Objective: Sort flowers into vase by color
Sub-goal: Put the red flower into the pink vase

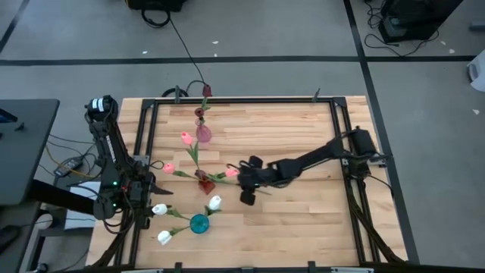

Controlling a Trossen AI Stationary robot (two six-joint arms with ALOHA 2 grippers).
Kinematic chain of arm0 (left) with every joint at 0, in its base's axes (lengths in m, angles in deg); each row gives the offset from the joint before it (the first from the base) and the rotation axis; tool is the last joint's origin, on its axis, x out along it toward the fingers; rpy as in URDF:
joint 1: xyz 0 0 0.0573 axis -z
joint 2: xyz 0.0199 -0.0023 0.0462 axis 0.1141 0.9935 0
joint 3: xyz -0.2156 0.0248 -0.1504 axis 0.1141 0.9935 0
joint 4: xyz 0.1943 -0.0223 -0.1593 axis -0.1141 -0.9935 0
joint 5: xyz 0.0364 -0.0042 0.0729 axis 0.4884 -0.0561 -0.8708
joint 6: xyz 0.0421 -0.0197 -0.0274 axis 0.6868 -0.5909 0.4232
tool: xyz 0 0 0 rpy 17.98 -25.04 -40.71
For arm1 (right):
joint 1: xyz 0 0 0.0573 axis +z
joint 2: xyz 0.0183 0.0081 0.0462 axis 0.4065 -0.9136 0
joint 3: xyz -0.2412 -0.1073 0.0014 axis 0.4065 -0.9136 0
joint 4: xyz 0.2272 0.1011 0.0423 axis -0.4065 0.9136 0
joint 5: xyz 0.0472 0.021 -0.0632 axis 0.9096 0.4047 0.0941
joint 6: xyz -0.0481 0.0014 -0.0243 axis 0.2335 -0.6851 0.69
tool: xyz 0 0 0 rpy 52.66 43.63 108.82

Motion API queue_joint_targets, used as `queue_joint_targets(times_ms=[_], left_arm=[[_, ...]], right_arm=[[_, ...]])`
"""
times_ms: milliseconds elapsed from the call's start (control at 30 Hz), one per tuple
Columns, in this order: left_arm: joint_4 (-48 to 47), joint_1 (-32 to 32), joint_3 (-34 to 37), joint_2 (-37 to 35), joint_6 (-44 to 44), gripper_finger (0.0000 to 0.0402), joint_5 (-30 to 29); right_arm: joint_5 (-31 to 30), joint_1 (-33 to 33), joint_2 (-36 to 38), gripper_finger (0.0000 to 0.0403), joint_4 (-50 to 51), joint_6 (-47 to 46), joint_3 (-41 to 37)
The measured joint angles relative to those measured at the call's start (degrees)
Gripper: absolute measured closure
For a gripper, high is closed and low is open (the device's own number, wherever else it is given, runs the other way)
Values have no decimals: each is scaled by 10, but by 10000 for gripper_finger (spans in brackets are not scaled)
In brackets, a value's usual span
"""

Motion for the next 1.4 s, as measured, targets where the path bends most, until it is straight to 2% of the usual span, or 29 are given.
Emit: queue_joint_targets(times_ms=[267,433,600,867,967,1133,1400], left_arm=[[2,0,0,0,0,188,-2],[2,0,0,0,0,188,-2],[3,0,0,0,0,188,1],[3,0,0,0,0,188,6],[3,0,0,0,0,188,6],[4,0,0,0,0,188,6],[4,0,0,0,0,188,6]], right_arm=[[8,-21,-88,277,161,6,165],[60,-30,-130,277,213,-2,232],[56,-34,-161,277,285,-4,283],[39,-35,-165,290,345,-12,294],[54,-37,-164,318,362,-15,295],[67,-40,-164,388,390,-29,296],[105,-61,-157,397,408,-51,295]])
